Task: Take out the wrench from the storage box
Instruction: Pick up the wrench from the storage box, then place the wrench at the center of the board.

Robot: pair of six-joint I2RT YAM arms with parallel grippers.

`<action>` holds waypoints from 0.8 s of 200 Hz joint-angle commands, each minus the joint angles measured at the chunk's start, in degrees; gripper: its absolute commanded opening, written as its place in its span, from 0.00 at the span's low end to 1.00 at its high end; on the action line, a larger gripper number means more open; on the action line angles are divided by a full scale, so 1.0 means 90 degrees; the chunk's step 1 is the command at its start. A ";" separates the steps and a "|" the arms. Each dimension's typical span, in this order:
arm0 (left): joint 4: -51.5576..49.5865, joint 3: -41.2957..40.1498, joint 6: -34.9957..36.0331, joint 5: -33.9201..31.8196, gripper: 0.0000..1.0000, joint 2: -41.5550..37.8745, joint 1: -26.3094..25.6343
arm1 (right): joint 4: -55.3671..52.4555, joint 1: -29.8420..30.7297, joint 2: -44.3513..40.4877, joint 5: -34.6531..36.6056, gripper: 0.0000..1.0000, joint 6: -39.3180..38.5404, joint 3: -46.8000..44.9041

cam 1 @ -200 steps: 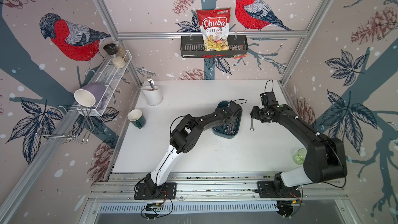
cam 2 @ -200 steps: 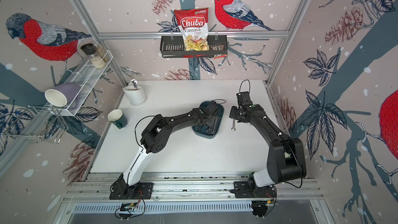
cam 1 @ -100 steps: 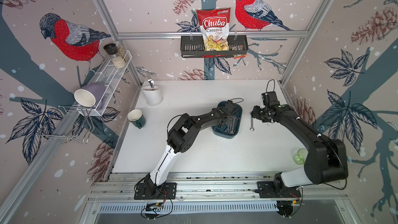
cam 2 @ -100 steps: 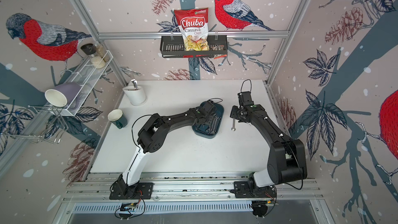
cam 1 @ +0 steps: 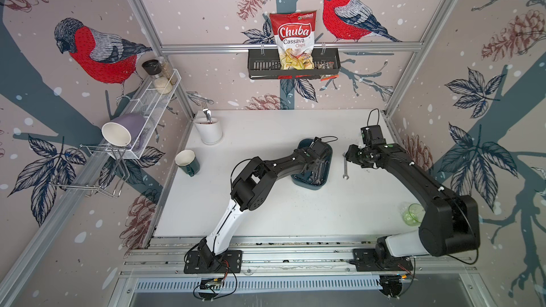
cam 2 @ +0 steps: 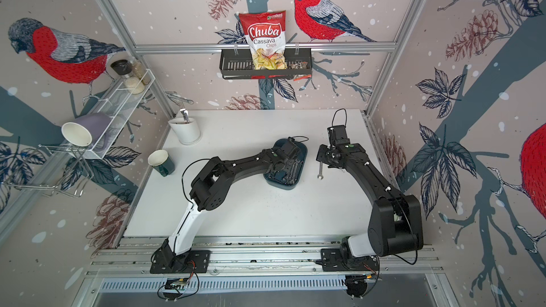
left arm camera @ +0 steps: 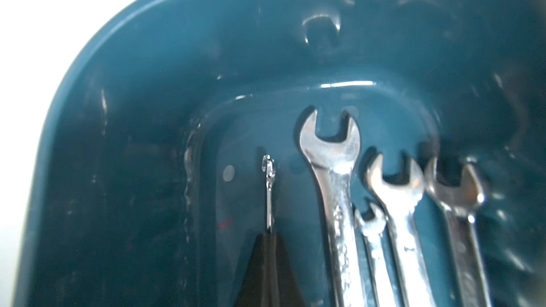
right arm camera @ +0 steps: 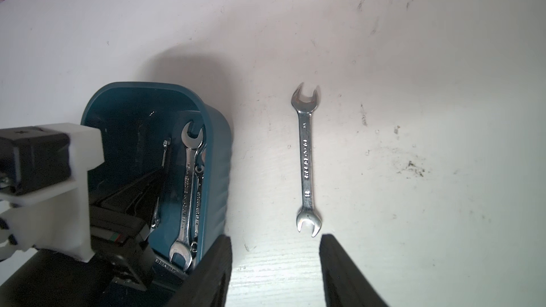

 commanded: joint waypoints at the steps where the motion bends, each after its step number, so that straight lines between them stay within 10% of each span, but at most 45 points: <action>1: -0.0681 -0.0037 -0.0003 0.0319 0.02 -0.0074 0.0014 | -0.0056 -0.0004 -0.0076 -0.0082 0.54 0.0032 0.0005; 160: -0.0290 -0.0350 -0.0247 0.0921 0.03 -0.1225 0.0319 | 0.0475 0.0752 -0.0086 -0.0795 0.54 0.1058 0.0298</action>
